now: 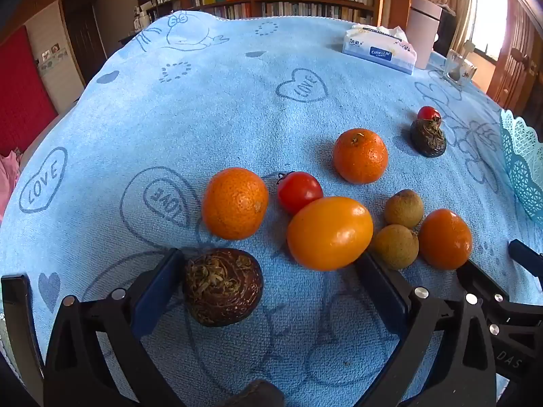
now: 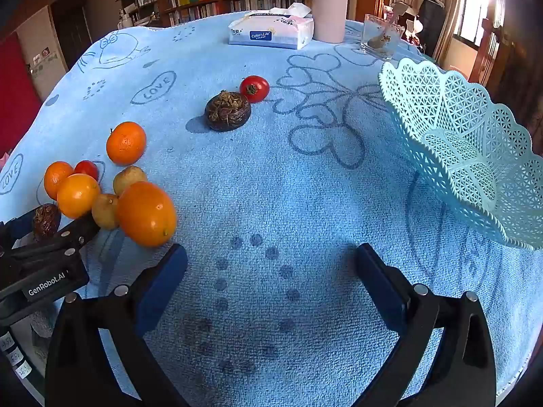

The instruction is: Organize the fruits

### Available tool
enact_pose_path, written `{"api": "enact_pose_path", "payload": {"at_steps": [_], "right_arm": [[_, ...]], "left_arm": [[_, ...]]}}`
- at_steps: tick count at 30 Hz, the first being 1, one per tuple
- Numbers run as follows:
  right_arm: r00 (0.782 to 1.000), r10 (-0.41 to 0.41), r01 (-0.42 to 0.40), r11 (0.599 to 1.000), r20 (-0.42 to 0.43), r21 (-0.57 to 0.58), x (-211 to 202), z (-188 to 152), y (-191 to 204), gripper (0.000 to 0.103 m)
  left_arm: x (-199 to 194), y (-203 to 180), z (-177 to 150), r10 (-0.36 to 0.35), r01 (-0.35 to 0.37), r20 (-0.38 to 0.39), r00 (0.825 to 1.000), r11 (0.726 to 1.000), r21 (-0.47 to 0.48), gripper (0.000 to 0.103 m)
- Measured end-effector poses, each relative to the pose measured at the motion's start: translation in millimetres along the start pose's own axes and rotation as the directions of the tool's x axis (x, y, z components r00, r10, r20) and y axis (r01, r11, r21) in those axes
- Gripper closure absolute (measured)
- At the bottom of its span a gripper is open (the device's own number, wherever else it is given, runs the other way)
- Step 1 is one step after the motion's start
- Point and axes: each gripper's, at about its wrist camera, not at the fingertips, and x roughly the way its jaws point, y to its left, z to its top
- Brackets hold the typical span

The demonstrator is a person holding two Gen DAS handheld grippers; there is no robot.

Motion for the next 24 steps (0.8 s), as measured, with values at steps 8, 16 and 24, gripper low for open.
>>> {"api": "enact_pose_path", "payload": {"at_steps": [8,16,24], "right_arm": [[1.0,0.002,-0.002,1.0,0.001,0.002,0.0,0.0,0.1,0.003],[1.0,0.002,-0.002,1.0,0.001,0.002,-0.1,-0.1,-0.1,0.003],[1.0,0.002,-0.002,1.0,0.001,0.002,-0.3,-0.2,0.0,0.003]], "left_arm": [[0.0,-0.2,0.1,0.0,0.0,0.001,1.0,1.0,0.0,0.005],[-0.1,-0.2,0.0,0.0,0.0,0.002,1.0,1.0,0.0,0.005],[-0.1,-0.2,0.0,0.0,0.0,0.002,1.0,1.0,0.0,0.005]]}}
